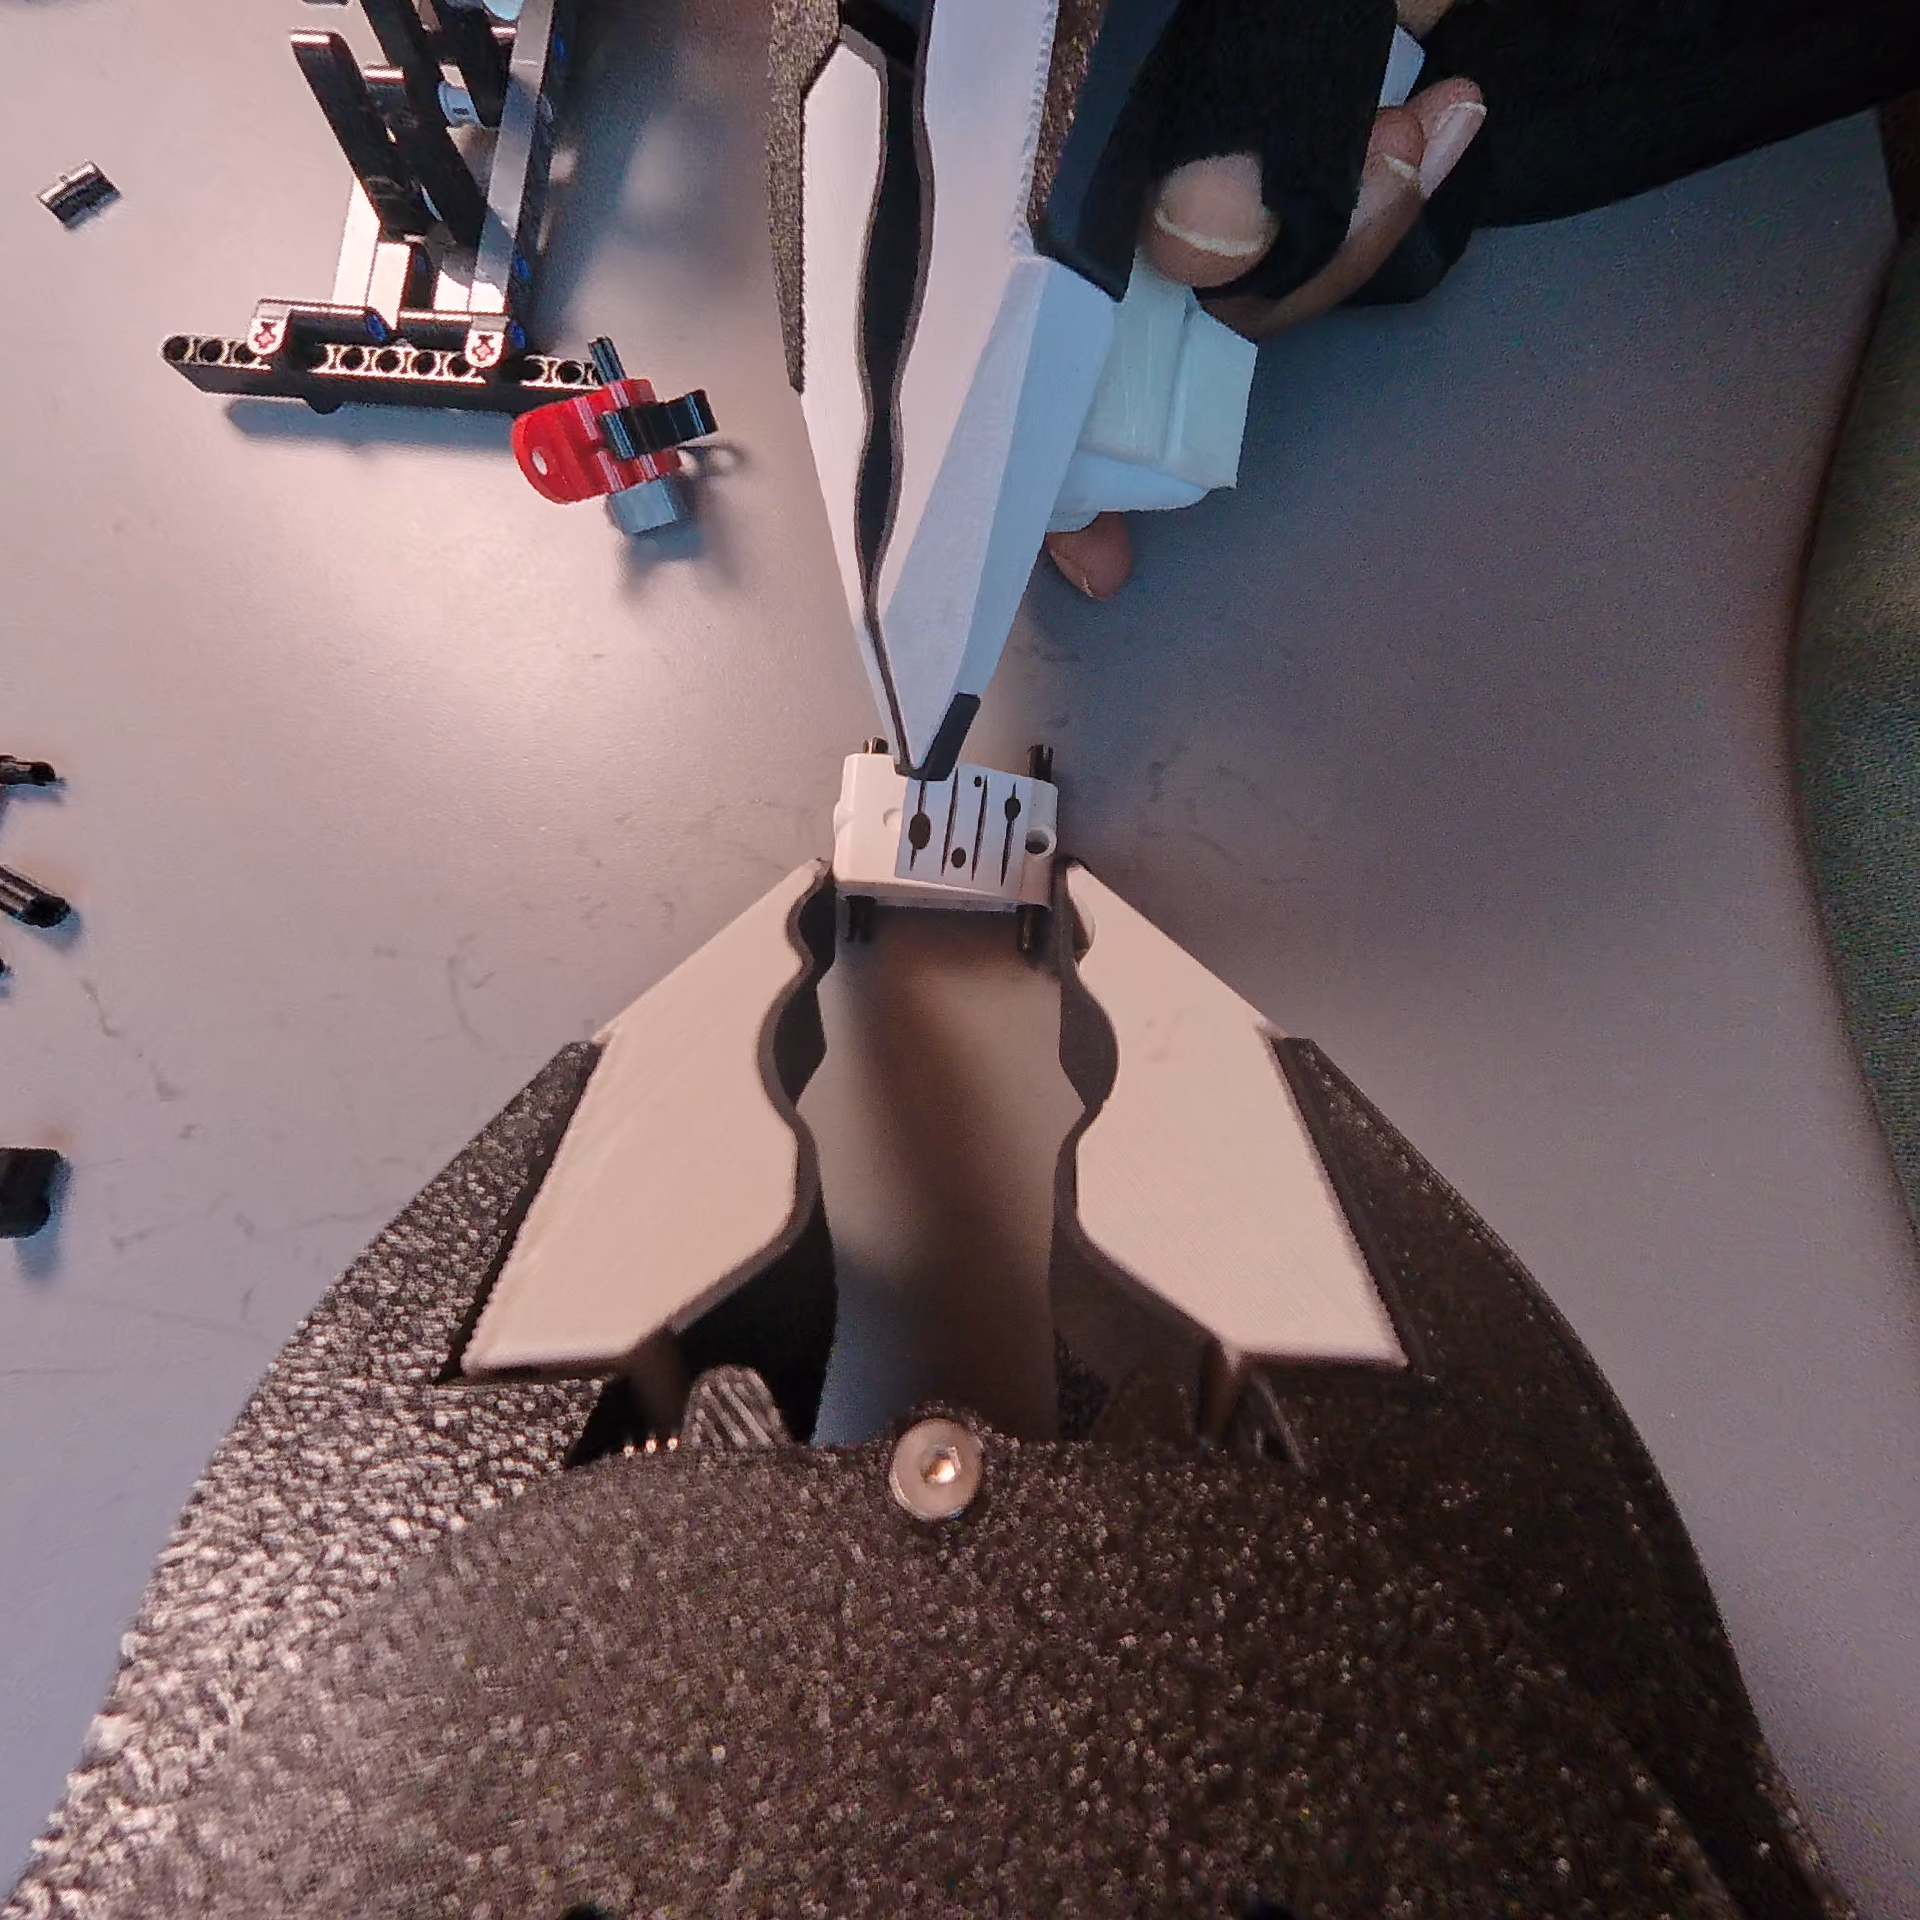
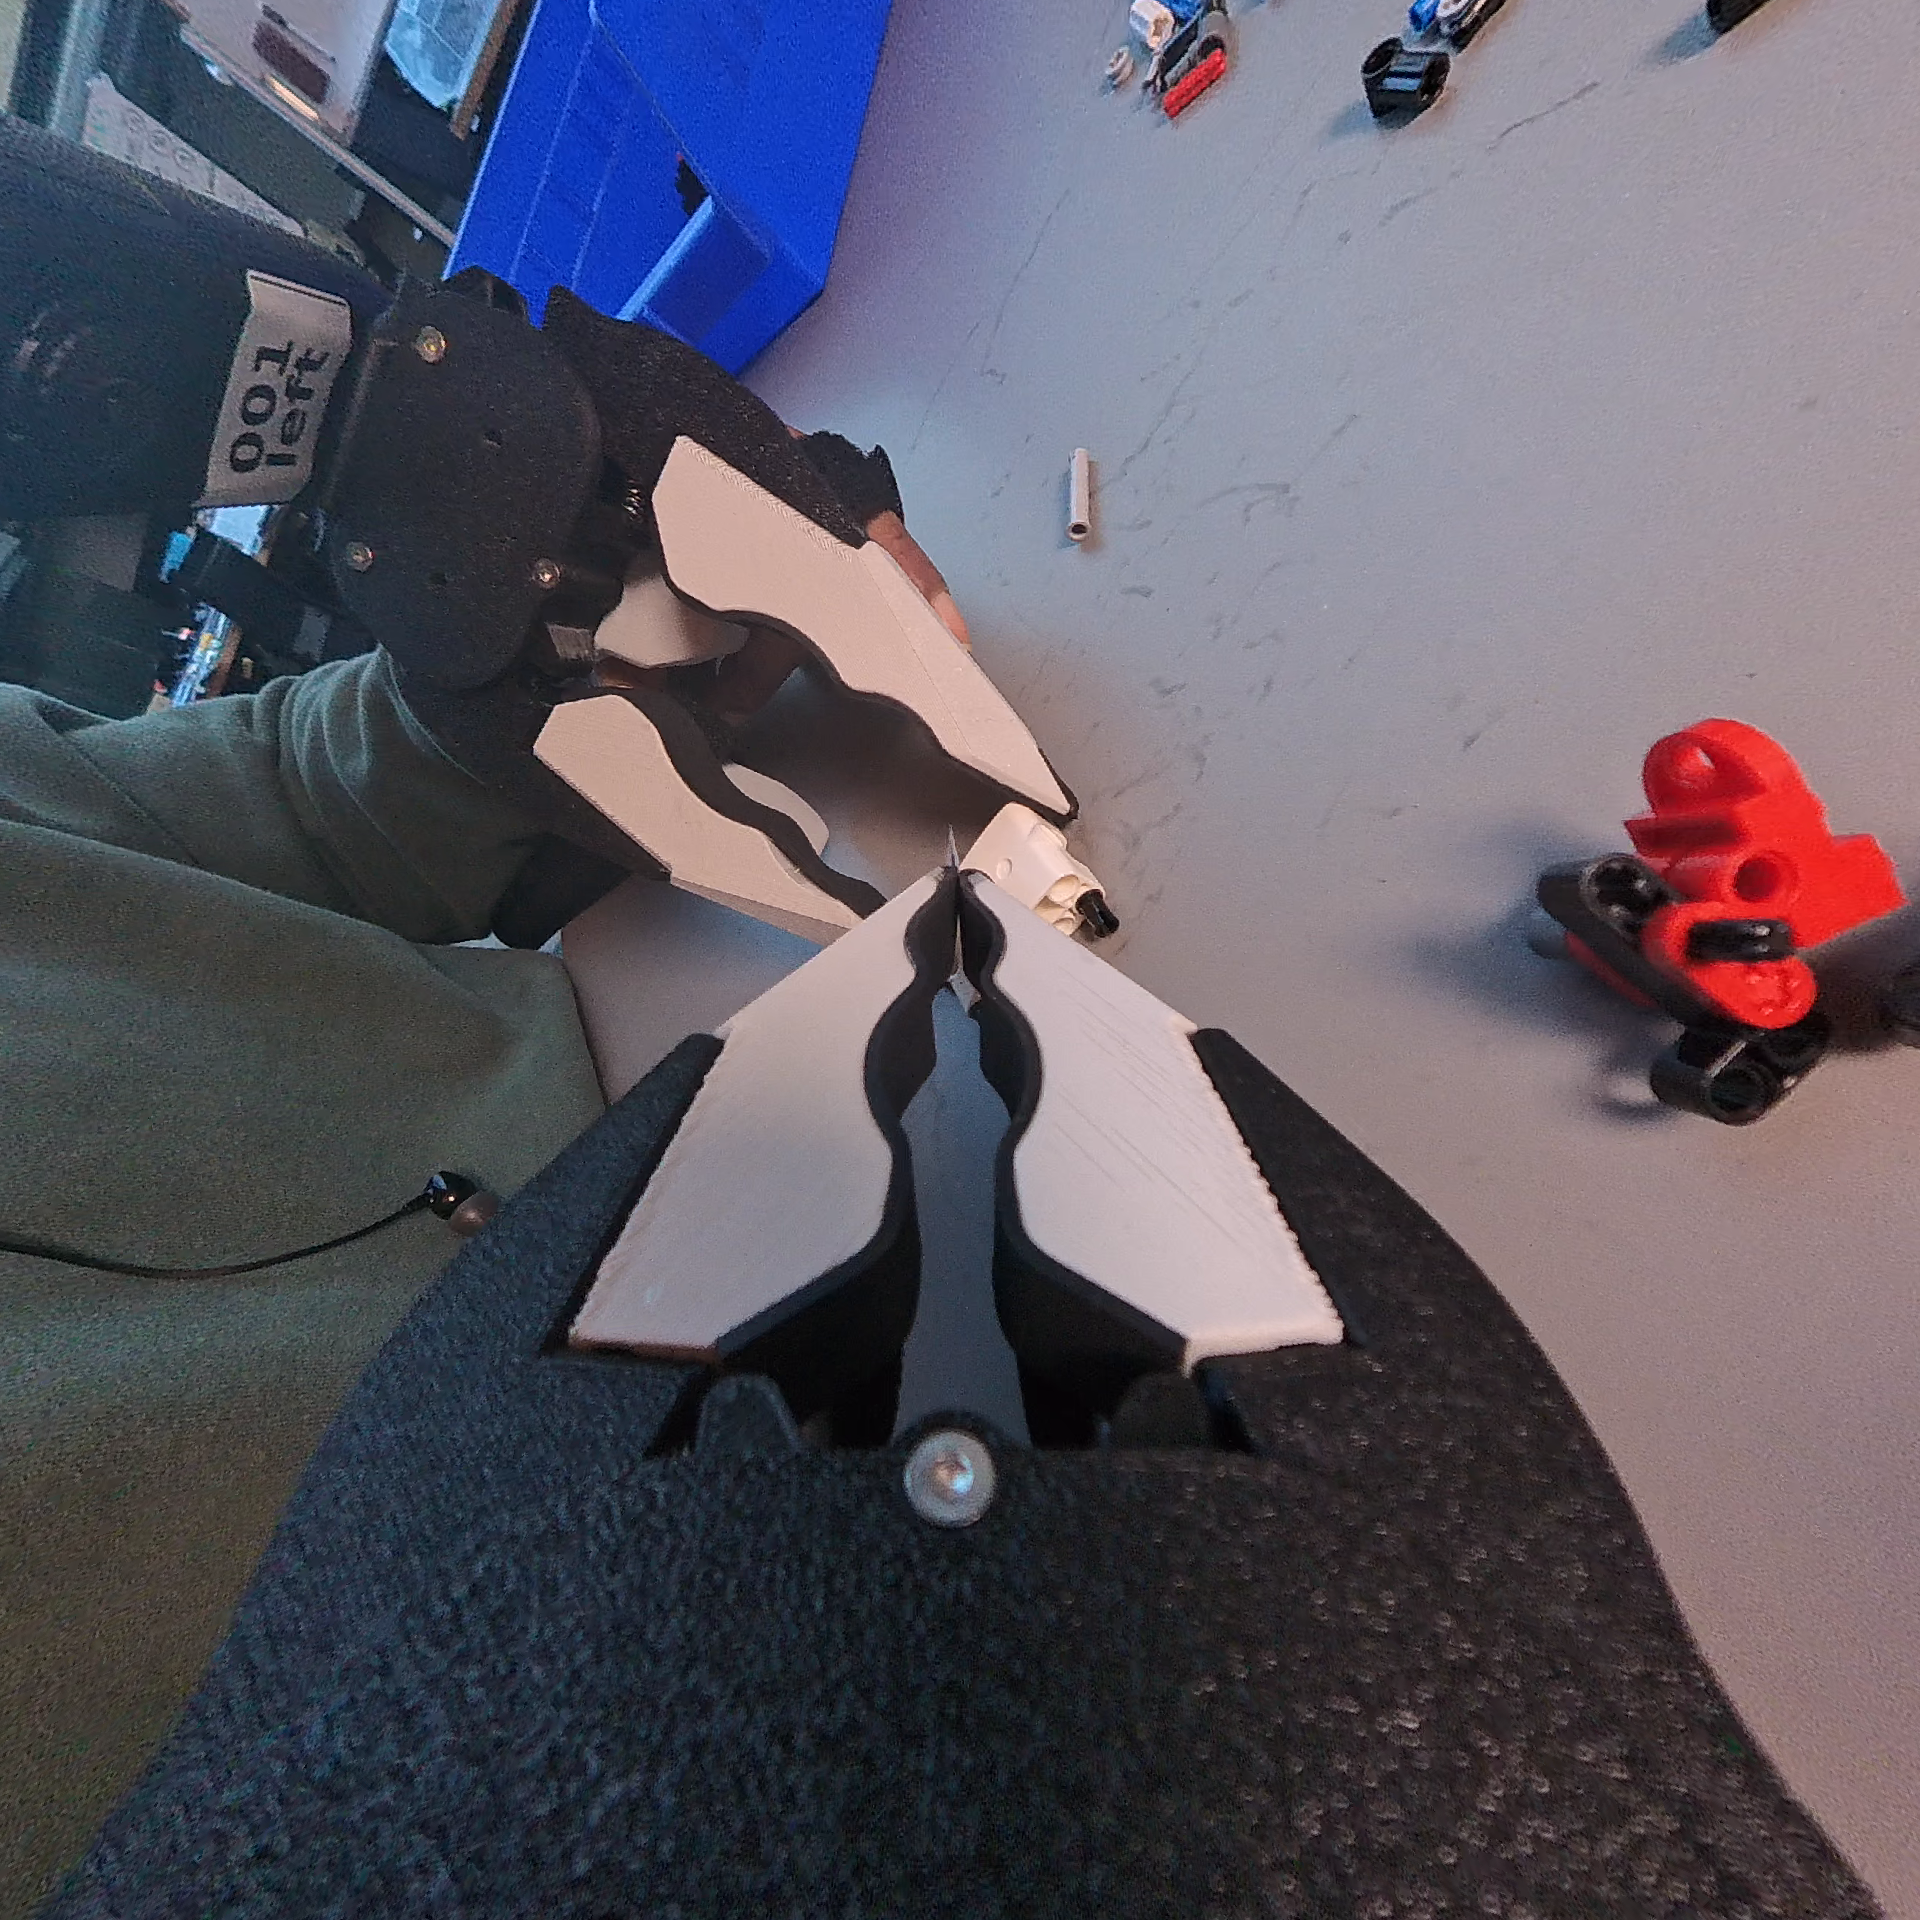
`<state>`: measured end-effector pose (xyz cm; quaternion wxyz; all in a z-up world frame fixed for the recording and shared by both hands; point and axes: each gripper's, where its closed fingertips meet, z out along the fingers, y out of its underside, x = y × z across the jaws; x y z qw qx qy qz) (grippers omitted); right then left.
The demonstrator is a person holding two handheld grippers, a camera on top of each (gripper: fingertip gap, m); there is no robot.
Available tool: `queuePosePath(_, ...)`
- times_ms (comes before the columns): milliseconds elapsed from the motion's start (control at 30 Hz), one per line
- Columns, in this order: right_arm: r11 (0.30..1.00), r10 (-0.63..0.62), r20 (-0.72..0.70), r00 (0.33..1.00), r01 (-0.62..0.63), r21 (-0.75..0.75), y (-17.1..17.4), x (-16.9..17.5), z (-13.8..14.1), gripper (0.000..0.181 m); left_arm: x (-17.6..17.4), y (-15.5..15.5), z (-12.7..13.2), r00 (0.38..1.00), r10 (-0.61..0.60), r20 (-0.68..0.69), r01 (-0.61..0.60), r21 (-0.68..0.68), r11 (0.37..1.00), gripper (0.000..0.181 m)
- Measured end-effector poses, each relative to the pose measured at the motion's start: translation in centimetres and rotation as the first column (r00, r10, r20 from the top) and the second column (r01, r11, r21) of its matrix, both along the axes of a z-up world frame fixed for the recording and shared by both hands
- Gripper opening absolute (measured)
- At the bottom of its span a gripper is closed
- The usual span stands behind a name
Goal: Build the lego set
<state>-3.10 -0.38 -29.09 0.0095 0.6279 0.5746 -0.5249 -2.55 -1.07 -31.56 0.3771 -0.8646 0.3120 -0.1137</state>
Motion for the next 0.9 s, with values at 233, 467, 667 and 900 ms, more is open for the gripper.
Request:
queuePosePath(233,0.999,-0.009,-0.004,1.0,0.009,0.032,0.26,-0.04,-0.07,0.0,-0.01,0.0,0.0,1.0,0.0,0.003,0.0,-0.002,1.0,0.041)
queuePosePath(467,0.998,-0.016,-0.009,1.0,0.016,0.057,0.28,-0.08,-0.16,0.0,-0.01,0.0,-0.01,1.0,0.001,0.005,-0.001,-0.005,1.0,0.041)
queuePosePath(667,0.996,-0.03,-0.016,0.999,0.032,0.084,0.33,-0.1,-0.21,0.0,-0.02,-0.01,-0.01,1.0,0.002,0.007,-0.002,-0.006,1.0,0.041)
queuePosePath(900,0.994,-0.033,-0.019,0.999,0.035,0.1,0.33,-0.12,-0.28,0.0,-0.02,-0.01,-0.01,1.0,0.003,0.008,-0.002,-0.008,1.0,0.041)
